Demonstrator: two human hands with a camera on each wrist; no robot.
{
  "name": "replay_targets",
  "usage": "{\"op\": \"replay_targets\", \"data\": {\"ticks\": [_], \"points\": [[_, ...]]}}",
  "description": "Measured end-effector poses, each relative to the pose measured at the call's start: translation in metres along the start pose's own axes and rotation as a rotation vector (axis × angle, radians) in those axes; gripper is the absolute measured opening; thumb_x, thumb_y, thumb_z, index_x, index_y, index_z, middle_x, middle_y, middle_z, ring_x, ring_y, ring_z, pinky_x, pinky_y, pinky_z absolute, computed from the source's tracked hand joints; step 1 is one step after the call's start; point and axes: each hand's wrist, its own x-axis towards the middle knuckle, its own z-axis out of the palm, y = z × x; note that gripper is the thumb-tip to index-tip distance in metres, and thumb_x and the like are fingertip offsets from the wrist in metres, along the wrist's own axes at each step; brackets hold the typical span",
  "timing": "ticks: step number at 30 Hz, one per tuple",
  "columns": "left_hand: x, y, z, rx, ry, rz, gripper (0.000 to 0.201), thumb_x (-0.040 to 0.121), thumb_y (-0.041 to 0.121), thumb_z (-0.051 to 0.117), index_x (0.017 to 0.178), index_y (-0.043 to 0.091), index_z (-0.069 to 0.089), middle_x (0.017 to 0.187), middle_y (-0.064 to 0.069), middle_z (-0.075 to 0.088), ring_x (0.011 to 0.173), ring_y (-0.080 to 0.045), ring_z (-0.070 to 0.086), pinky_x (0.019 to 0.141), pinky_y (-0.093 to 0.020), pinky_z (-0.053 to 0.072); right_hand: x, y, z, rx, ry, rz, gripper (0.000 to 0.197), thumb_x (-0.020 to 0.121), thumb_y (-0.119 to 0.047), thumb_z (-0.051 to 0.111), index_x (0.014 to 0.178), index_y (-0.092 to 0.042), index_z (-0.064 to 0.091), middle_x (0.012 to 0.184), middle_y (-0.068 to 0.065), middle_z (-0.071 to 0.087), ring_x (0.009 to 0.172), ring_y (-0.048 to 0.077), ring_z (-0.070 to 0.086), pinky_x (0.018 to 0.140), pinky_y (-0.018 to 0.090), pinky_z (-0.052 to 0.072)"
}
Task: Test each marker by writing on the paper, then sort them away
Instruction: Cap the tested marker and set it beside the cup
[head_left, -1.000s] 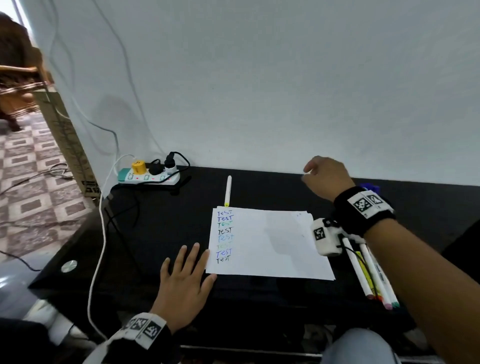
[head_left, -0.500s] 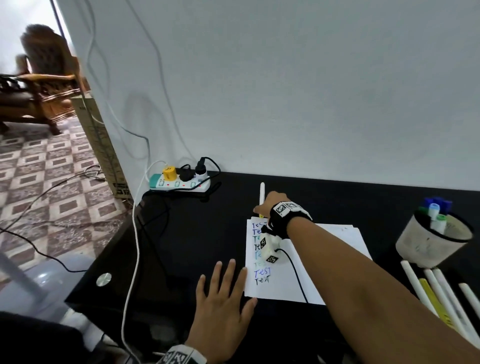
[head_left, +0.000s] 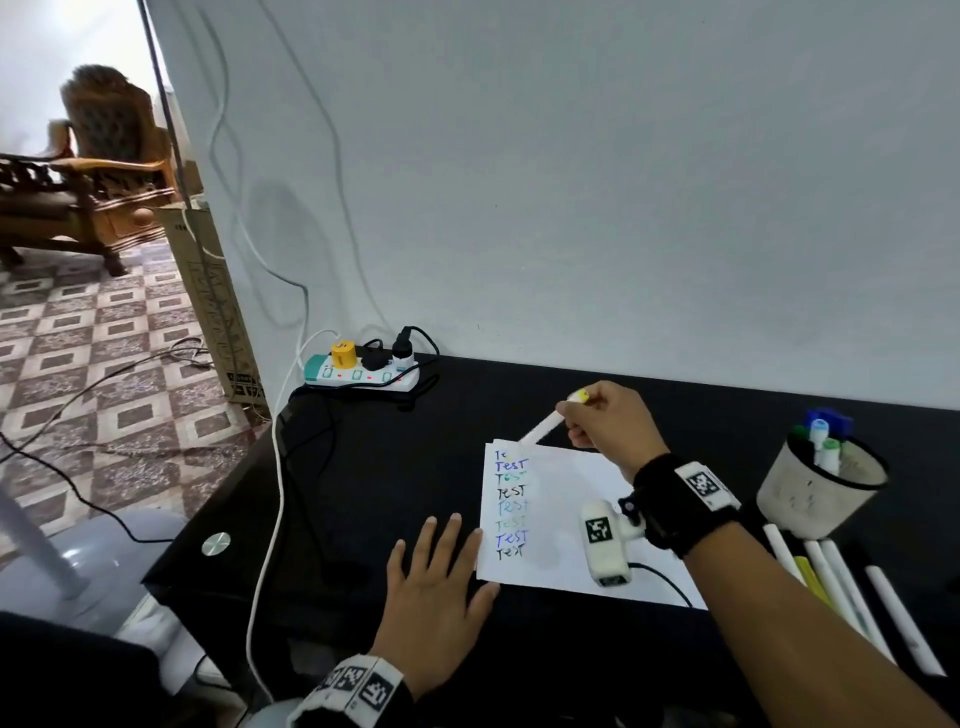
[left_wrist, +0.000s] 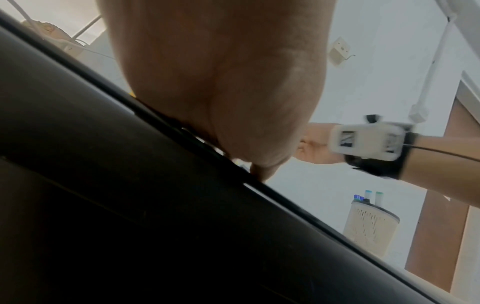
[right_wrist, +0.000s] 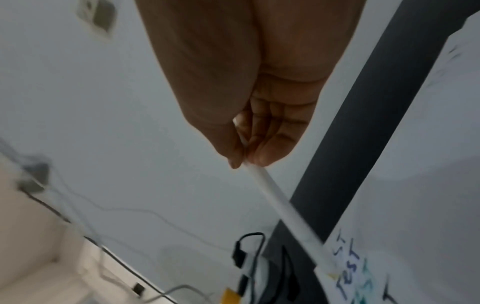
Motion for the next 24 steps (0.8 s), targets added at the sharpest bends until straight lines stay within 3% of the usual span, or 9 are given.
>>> {"op": "replay_targets", "data": {"ticks": [3, 4, 7, 9, 12, 15, 18, 21, 24], "points": [[0.001, 0.000, -0.010, -0.113, 0.023, -0.001, 0.075, 0.083, 0.072, 0.013, 0.150, 0.041, 0.027, 0.162, 0.015, 0.010, 0.152, -0.014, 0.003, 0.118, -0.043, -0.004, -0.045, -0.012, -0.026, 0.087, -0.074, -0.046, 0.020, 0.090, -0.017, 0.076, 0.094, 0.002, 0.070, 0.072, 0.003, 0.069, 0.061, 0.012, 0.059, 0.060, 0.022, 0.054], [0.000, 0.001, -0.015, -0.202, 0.030, -0.013, 0.075, 0.080, 0.072, 0.017, 0.149, 0.042, 0.028, 0.161, 0.018, 0.008, 0.151, -0.010, -0.002, 0.119, -0.042, -0.005, -0.061, -0.015, -0.034, 0.097, -0.097, -0.055, 0.021, 0.092, -0.018, 0.075, 0.095, 0.002, 0.070, 0.073, 0.004, 0.068, 0.062, 0.012, 0.060, 0.060, 0.022, 0.053], [-0.012, 0.008, -0.042, -0.516, 0.140, -0.029, 0.036, 0.094, 0.049, 0.050, 0.129, 0.041, 0.051, 0.152, 0.016, 0.038, 0.148, -0.005, 0.015, 0.122, -0.039, 0.009, -0.101, -0.018, -0.048, 0.145, -0.184, -0.062, 0.024, 0.096, -0.019, 0.070, 0.100, 0.004, 0.068, 0.077, 0.007, 0.065, 0.067, 0.017, 0.063, 0.065, 0.027, 0.056], [-0.028, 0.020, -0.061, -0.732, 0.229, 0.005, 0.019, 0.098, 0.037, 0.053, 0.115, 0.040, 0.060, 0.133, 0.021, 0.056, 0.136, 0.001, 0.038, 0.115, -0.034, 0.029, -0.121, -0.016, -0.053, 0.158, -0.236, -0.059, 0.025, 0.098, -0.019, 0.068, 0.101, 0.005, 0.067, 0.079, 0.009, 0.065, 0.070, 0.018, 0.065, 0.068, 0.030, 0.058], [-0.058, 0.047, -0.094, -1.030, 0.002, 0.097, 0.021, 0.098, 0.039, 0.052, 0.115, 0.034, 0.063, 0.109, 0.011, 0.070, 0.105, -0.004, 0.063, 0.095, -0.030, 0.047, -0.147, -0.016, -0.053, 0.225, -0.273, -0.068, 0.025, 0.099, -0.017, 0.067, 0.102, 0.008, 0.064, 0.082, 0.012, 0.065, 0.071, 0.019, 0.066, 0.071, 0.032, 0.059], [-0.073, 0.062, -0.107, -0.887, -0.194, 0.202, 0.016, 0.097, 0.036, 0.055, 0.102, 0.023, 0.064, 0.088, 0.001, 0.073, 0.079, -0.012, 0.069, 0.082, -0.036, 0.054, -0.165, -0.018, -0.051, 0.315, -0.230, -0.068, 0.022, 0.100, -0.016, 0.065, 0.103, 0.006, 0.063, 0.084, 0.012, 0.067, 0.070, 0.020, 0.066, 0.069, 0.032, 0.059], [-0.082, 0.071, -0.112, -0.809, -0.120, 0.209, 0.023, 0.098, 0.033, 0.053, 0.084, 0.016, 0.059, 0.065, 0.002, 0.059, 0.056, -0.008, 0.050, 0.059, -0.033, 0.045, -0.182, -0.020, -0.048, 0.323, -0.226, -0.091, 0.016, 0.098, -0.016, 0.067, 0.099, 0.000, 0.066, 0.076, 0.009, 0.063, 0.067, 0.021, 0.061, 0.063, 0.031, 0.055], [-0.086, 0.078, -0.119, -0.749, -0.028, 0.251, 0.027, 0.099, 0.037, 0.052, 0.082, 0.015, 0.053, 0.064, 0.004, 0.050, 0.055, -0.007, 0.041, 0.055, -0.026, 0.035, -0.200, -0.015, -0.040, 0.169, -0.313, -0.110, 0.018, 0.099, -0.023, 0.067, 0.091, -0.007, 0.068, 0.064, 0.007, 0.057, 0.054, 0.017, 0.051, 0.049, 0.024, 0.042], [-0.094, 0.083, -0.126, -0.791, -0.051, 0.304, 0.032, 0.101, 0.040, 0.046, 0.081, 0.016, 0.053, 0.061, 0.005, 0.047, 0.055, -0.008, 0.039, 0.056, -0.027, 0.034, -0.200, -0.012, -0.037, 0.315, -0.208, -0.061, 0.026, 0.096, -0.023, 0.067, 0.080, -0.002, 0.065, 0.054, 0.005, 0.045, 0.045, 0.013, 0.038, 0.042, 0.021, 0.029]]}}
